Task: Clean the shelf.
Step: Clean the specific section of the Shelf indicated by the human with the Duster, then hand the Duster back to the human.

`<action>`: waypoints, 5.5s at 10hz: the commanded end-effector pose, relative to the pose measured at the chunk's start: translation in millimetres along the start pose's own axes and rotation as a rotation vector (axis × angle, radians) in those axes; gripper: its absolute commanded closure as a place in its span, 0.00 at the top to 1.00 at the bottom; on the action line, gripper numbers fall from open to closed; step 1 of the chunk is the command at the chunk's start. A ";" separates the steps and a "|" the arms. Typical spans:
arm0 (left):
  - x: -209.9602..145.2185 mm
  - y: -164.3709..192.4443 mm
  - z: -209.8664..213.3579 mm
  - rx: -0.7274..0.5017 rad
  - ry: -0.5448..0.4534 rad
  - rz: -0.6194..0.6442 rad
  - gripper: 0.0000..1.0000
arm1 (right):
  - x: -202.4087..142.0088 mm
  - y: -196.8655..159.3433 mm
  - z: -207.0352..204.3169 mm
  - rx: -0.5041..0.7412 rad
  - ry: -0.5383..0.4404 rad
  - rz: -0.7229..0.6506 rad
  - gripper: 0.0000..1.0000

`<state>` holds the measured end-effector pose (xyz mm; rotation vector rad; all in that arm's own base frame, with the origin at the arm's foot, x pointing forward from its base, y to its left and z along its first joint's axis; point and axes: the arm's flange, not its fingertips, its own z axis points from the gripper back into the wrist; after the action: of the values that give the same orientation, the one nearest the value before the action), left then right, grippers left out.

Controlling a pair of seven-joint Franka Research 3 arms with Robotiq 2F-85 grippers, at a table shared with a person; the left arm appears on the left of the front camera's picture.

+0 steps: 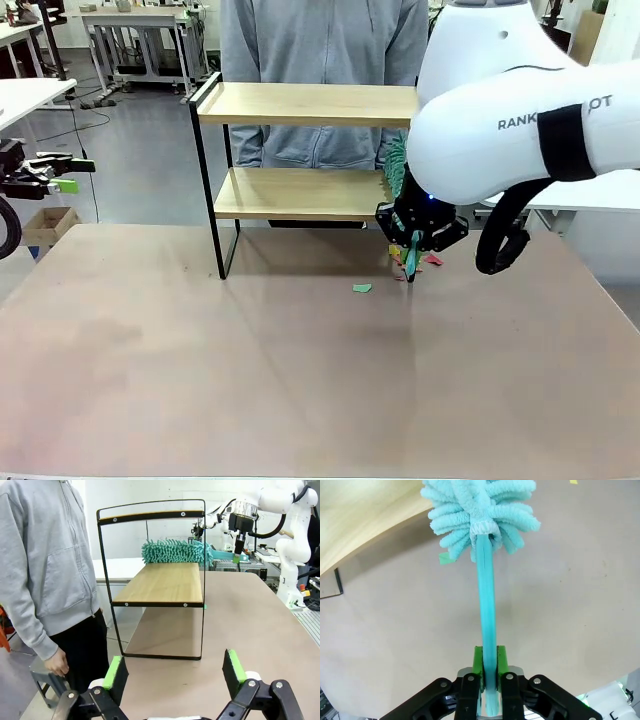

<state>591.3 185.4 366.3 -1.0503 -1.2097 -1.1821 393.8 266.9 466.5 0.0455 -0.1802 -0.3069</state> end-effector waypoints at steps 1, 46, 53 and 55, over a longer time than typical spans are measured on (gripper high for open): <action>2.0 -0.7 -0.6 -0.001 -0.001 -0.003 1.00 | -1.1 -0.3 16.1 0.028 -0.051 -0.008 0.13; 54.3 -163.7 -130.6 0.156 0.006 -0.088 1.00 | 48.2 -225.5 13.9 0.471 -0.077 1.500 0.13; 51.5 -266.8 -206.8 0.130 -0.114 -0.041 1.00 | 123.1 -197.5 0.3 0.555 -0.289 1.786 0.13; 53.6 -265.3 -216.6 0.107 -0.106 -0.019 1.00 | 130.0 -180.2 -3.3 0.584 -0.301 1.820 0.13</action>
<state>376.1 -55.7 394.5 -1.0284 -1.3671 -1.1056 453.9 56.0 471.7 0.3642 -0.4840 1.5390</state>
